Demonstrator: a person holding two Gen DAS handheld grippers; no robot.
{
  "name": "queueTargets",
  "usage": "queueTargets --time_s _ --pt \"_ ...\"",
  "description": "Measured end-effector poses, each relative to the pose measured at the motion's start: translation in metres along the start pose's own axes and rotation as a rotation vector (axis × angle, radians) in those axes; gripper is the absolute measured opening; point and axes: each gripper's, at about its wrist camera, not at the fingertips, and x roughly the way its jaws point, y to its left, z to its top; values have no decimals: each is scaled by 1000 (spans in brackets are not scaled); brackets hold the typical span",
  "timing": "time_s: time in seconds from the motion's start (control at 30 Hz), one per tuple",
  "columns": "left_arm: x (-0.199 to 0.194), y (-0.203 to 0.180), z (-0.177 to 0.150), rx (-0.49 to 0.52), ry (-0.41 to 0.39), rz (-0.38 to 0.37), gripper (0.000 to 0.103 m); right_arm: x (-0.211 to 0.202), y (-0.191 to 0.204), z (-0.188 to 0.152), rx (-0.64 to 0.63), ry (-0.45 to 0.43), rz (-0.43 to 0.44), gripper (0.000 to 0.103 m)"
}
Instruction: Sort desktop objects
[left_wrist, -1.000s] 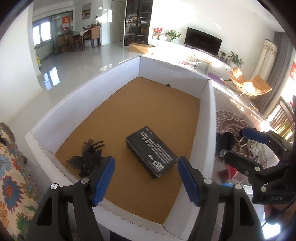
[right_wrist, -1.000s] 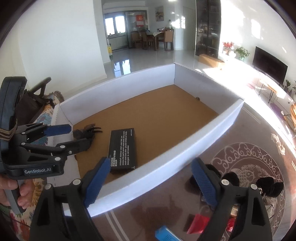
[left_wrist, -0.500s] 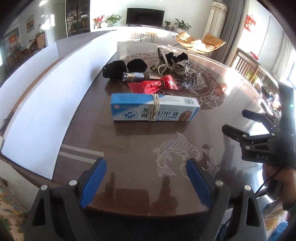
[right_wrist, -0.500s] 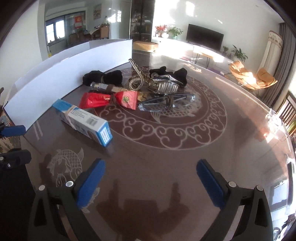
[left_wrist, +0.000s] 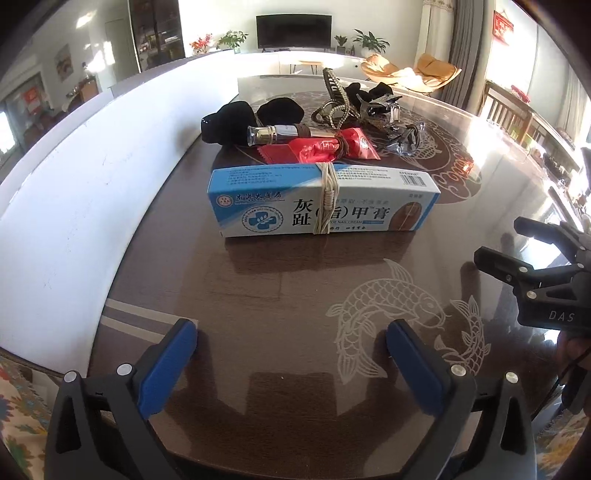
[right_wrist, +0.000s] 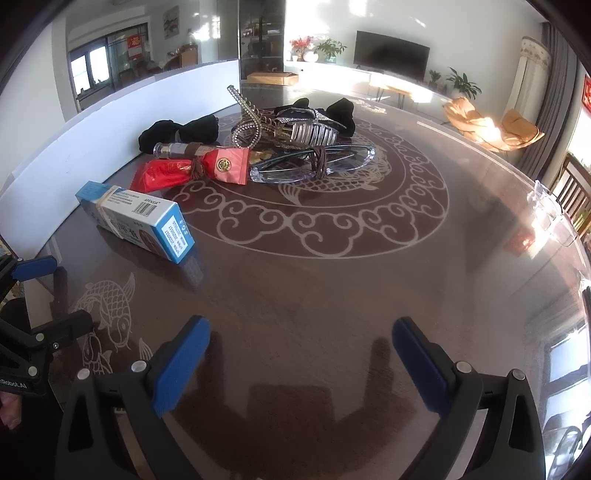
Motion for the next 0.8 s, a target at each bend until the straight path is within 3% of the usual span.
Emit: queueTargets --time_s 0.37,0.8 --pt "-1 3 -5 -6 -71 5 103 4 -5 2 38 12 7 103" --pt "-4 4 -7 -6 -81 4 103 4 -5 2 38 11 8 103"
